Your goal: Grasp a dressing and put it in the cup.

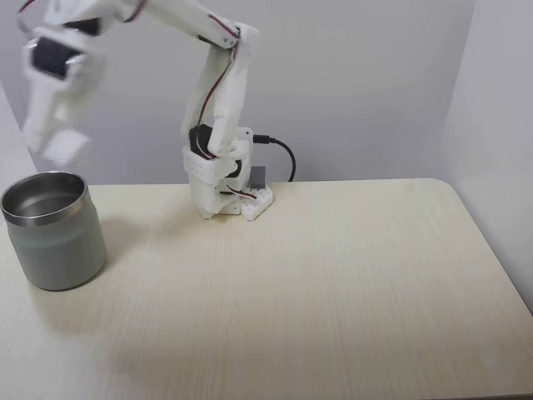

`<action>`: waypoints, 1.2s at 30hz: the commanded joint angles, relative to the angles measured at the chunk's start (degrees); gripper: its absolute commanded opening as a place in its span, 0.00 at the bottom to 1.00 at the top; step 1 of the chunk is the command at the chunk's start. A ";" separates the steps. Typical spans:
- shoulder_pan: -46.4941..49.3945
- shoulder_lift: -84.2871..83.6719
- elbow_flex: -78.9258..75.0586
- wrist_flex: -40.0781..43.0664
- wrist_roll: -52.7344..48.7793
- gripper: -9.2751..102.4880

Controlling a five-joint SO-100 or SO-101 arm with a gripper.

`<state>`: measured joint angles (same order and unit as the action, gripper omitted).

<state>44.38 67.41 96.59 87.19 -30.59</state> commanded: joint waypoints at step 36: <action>12.92 3.87 -5.89 -14.06 -0.79 0.28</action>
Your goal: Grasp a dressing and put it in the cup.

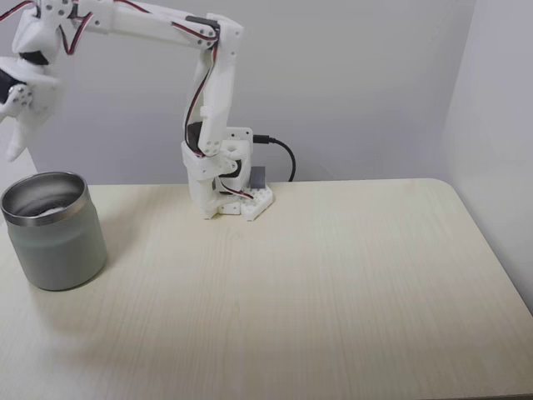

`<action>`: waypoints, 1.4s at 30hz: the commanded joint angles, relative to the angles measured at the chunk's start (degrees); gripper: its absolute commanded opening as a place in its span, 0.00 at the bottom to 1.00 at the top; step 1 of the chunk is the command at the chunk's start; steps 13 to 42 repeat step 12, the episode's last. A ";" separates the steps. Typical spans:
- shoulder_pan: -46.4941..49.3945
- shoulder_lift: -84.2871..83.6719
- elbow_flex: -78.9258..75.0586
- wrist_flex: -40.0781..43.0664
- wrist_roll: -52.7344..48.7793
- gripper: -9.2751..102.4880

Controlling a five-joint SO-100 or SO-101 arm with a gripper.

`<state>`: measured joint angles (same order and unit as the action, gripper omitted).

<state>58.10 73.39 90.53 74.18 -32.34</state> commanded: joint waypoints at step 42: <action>-1.41 3.69 0.18 -5.89 1.41 0.28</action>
